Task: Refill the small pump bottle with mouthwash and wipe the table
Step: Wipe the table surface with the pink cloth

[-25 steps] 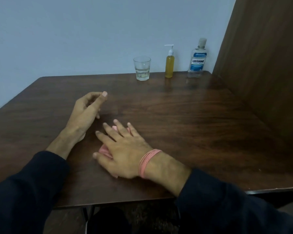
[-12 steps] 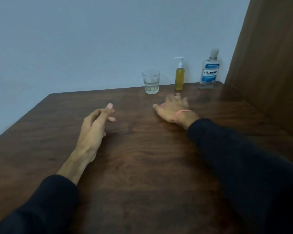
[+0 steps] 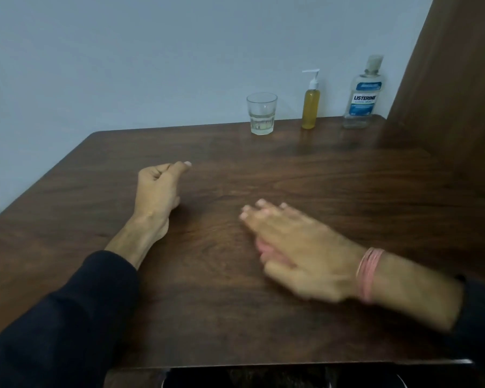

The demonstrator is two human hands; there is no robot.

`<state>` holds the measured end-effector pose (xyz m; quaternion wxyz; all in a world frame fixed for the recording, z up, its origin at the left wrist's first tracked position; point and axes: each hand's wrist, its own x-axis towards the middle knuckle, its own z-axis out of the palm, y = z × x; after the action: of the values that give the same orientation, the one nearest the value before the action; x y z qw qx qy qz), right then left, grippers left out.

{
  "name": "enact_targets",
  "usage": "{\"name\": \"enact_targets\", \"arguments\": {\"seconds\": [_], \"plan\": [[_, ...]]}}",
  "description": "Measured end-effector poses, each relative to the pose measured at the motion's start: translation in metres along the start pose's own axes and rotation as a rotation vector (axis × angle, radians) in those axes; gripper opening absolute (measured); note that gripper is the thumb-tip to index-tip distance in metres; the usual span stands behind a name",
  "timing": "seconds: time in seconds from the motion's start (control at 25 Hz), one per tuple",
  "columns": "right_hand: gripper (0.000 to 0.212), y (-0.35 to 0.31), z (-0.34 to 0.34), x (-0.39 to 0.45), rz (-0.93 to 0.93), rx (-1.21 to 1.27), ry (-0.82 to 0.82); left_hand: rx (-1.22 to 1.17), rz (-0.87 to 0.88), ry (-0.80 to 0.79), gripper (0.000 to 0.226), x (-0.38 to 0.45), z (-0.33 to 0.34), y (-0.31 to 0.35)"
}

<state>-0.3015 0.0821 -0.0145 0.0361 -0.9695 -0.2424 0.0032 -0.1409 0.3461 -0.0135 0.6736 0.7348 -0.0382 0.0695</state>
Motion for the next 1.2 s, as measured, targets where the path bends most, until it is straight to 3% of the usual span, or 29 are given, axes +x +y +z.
{"name": "enact_targets", "arguments": {"seconds": [0.16, 0.24, 0.32, 0.44, 0.6, 0.72, 0.84, 0.92, 1.0, 1.08, 1.2], "plan": [[0.088, 0.099, -0.028, 0.035, 0.589, 0.019, -0.112, -0.016, 0.014, -0.018, 0.067, 0.001, 0.001, 0.000], [0.092, 0.097, -0.028, 0.075, 0.803, 0.050, -0.111, 0.015, 0.022, -0.014, 0.066, 0.000, -0.001, 0.001], [0.100, 0.056, -0.019, 0.111, 0.793, 0.056, -0.075, 0.020, 0.022, -0.015, 0.063, 0.002, -0.003, 0.001], [0.105, -0.025, -0.001, 0.121, 0.510, 0.108, 0.007, -0.029, 0.007, -0.009, 0.057, 0.005, -0.001, -0.001], [0.088, -0.077, 0.004, 0.039, 0.263, 0.150, 0.077, -0.038, 0.007, -0.012, 0.057, 0.008, -0.003, -0.005], [0.083, -0.056, 0.010, -0.056, 0.418, 0.107, 0.132, -0.049, 0.022, -0.073, 0.061, 0.014, -0.006, -0.010], [0.076, 0.016, -0.005, -0.127, 0.792, 0.019, 0.097, -0.038, 0.029, -0.106, 0.055, 0.022, -0.009, -0.017], [0.073, 0.057, -0.020, -0.151, 1.048, 0.062, 0.035, -0.013, 0.036, -0.116, 0.038, 0.027, -0.011, -0.020], [0.070, 0.067, -0.022, -0.152, 1.212, 0.082, 0.066, 0.021, 0.038, -0.128, 0.039, 0.029, -0.009, -0.022], [0.074, 0.042, -0.016, -0.128, 1.201, 0.089, 0.107, 0.028, 0.052, -0.102, 0.043, 0.026, -0.009, -0.020], [0.084, -0.040, 0.005, -0.098, 0.906, 0.088, 0.193, 0.056, 0.023, -0.126, 0.043, 0.025, -0.010, -0.021]]}}
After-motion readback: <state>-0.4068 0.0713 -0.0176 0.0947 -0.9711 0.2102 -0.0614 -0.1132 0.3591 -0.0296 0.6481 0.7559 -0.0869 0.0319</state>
